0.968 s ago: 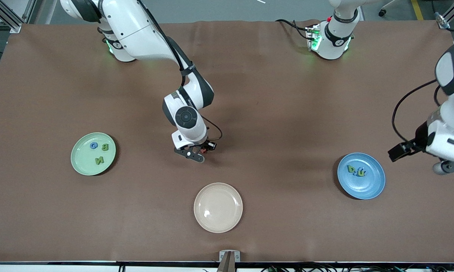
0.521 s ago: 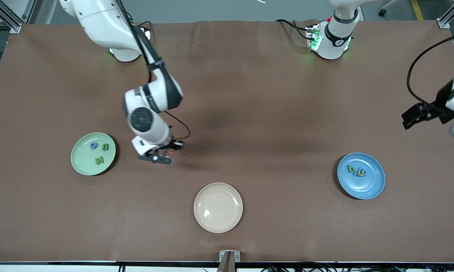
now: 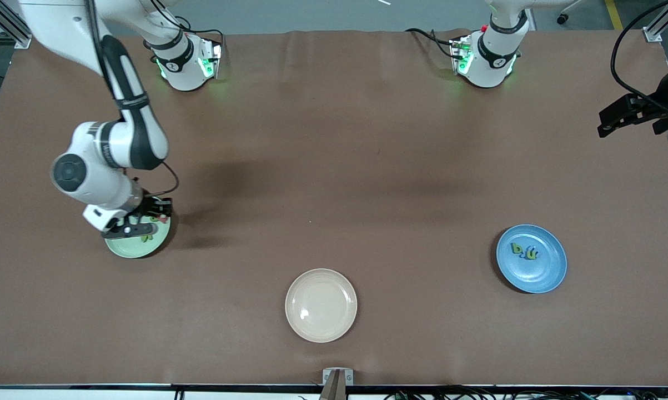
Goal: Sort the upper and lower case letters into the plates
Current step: 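Carry the pink o to the green plate while the left gripper withdraws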
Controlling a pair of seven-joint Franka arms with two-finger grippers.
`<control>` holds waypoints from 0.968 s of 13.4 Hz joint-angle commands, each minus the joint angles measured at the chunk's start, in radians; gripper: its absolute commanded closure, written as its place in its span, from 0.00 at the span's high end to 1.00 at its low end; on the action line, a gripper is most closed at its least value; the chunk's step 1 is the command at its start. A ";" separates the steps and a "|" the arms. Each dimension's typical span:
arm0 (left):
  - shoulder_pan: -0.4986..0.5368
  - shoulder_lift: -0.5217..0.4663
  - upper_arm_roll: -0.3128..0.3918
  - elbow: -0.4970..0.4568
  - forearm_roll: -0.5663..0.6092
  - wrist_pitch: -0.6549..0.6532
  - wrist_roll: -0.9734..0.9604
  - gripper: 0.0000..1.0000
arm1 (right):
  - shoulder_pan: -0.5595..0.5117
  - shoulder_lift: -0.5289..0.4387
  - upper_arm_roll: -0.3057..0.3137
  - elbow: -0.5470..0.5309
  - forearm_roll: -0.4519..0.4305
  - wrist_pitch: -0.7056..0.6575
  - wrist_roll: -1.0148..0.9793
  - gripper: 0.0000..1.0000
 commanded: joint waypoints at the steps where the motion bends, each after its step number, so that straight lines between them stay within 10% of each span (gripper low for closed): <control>1: -0.012 -0.037 0.002 -0.045 -0.015 0.002 0.016 1.00 | -0.098 0.000 0.019 -0.024 -0.003 0.067 -0.173 0.13; 13: 0.025 -0.058 -0.015 -0.049 -0.015 -0.033 0.028 1.00 | -0.207 0.211 0.037 0.078 0.009 0.219 -0.384 0.16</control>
